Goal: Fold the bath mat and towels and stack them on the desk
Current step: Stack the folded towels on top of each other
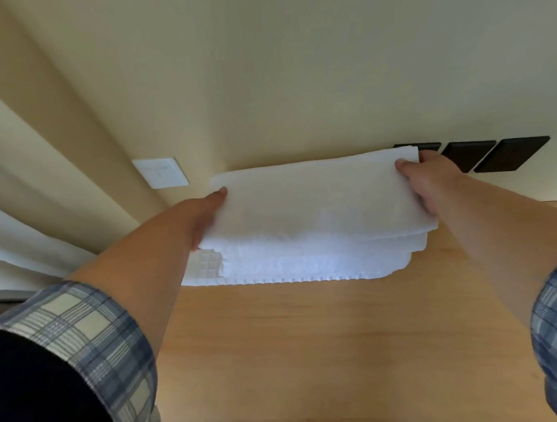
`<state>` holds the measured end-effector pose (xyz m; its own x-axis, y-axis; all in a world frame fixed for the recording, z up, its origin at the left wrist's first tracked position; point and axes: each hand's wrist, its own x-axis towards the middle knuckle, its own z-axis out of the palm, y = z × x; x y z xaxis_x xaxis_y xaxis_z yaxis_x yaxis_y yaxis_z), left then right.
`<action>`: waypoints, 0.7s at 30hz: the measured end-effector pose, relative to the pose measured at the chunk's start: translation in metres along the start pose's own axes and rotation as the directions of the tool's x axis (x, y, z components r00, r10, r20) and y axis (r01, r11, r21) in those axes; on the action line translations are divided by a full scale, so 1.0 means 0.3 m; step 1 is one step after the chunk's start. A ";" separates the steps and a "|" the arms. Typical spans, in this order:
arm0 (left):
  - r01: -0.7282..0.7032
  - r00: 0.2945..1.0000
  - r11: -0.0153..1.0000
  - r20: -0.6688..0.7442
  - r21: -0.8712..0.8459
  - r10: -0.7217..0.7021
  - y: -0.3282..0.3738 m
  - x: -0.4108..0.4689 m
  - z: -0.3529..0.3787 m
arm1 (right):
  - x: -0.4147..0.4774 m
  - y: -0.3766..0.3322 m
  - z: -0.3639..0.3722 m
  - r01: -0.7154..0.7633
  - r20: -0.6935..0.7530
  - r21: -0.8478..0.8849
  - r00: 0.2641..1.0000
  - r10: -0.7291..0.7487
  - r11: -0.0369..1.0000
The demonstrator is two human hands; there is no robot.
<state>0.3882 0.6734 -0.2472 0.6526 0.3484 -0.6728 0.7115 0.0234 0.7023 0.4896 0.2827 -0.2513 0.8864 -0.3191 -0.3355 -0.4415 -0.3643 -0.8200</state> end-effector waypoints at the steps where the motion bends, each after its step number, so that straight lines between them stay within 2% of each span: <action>1: -0.033 0.999 0.999 0.015 0.022 0.033 0.004 0.006 -0.001 | -0.009 0.000 0.002 0.052 -0.028 -0.046 0.998 -0.053 0.998; 3: -0.161 0.987 0.984 -0.013 0.077 0.162 0.008 0.027 0.007 | -0.025 0.000 0.000 0.135 -0.056 -0.120 0.988 -0.143 0.984; 6: -0.308 0.939 0.942 -0.121 0.131 0.323 -0.011 0.045 0.016 | -0.032 0.001 -0.006 0.180 -0.087 -0.113 0.978 -0.190 0.977; 9: -0.279 0.930 0.930 -0.173 0.240 0.324 -0.033 0.057 0.021 | -0.048 -0.009 0.002 0.182 -0.116 -0.166 0.972 -0.202 0.969; 11: -0.204 0.933 0.930 -0.228 0.307 0.280 -0.024 0.040 0.039 | -0.062 -0.018 -0.001 0.120 -0.216 -0.229 0.961 -0.171 0.966; 12: -0.189 0.898 0.898 -0.301 0.397 0.321 -0.016 0.027 0.050 | -0.077 -0.021 -0.003 0.106 -0.284 -0.287 0.940 -0.191 0.952; 13: -0.223 0.816 0.808 -0.348 0.546 0.461 -0.008 0.007 0.068 | -0.095 -0.022 0.003 0.169 -0.320 -0.366 0.901 -0.294 0.915; 14: -0.329 0.688 0.645 -0.293 0.690 0.664 0.000 -0.017 0.095 | -0.115 -0.025 0.019 0.316 -0.281 -0.452 0.837 -0.469 0.834; 15: -0.480 0.541 0.426 -0.123 0.767 0.832 0.009 -0.041 0.132 | -0.138 -0.028 0.048 0.486 -0.153 -0.525 0.754 -0.639 0.699; 16: -0.597 0.445 0.209 0.102 0.775 0.890 0.023 -0.058 0.175 | -0.157 -0.031 0.082 0.622 0.037 -0.556 0.682 -0.730 0.552; 17: -0.658 0.427 0.059 0.308 0.751 0.850 0.034 -0.065 0.220 | -0.174 -0.032 0.112 0.697 0.235 -0.561 0.650 -0.722 0.446; 18: -0.661 0.490 -0.006 0.438 0.750 0.754 0.040 -0.069 0.264 | -0.183 -0.024 0.132 0.706 0.386 -0.587 0.674 -0.630 0.397; 19: -0.616 0.603 -0.009 0.479 0.788 0.638 0.039 -0.064 0.299 | -0.180 -0.005 0.139 0.671 0.459 -0.635 0.726 -0.512 0.383; 20: -0.548 0.705 0.012 0.453 0.837 0.545 0.037 -0.053 0.322 | -0.167 0.014 0.128 0.614 0.466 -0.690 0.782 -0.413 0.384; 21: -0.481 0.774 0.031 0.407 0.876 0.485 0.036 -0.044 0.335 | -0.152 0.027 0.104 0.541 0.436 -0.737 0.838 -0.328 0.406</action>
<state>0.4134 0.5749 -0.2541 0.9563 -0.1006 -0.2747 -0.0634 -0.9880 0.1411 0.4498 0.3217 -0.2571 0.9485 0.2330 -0.2148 0.1979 -0.9649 -0.1726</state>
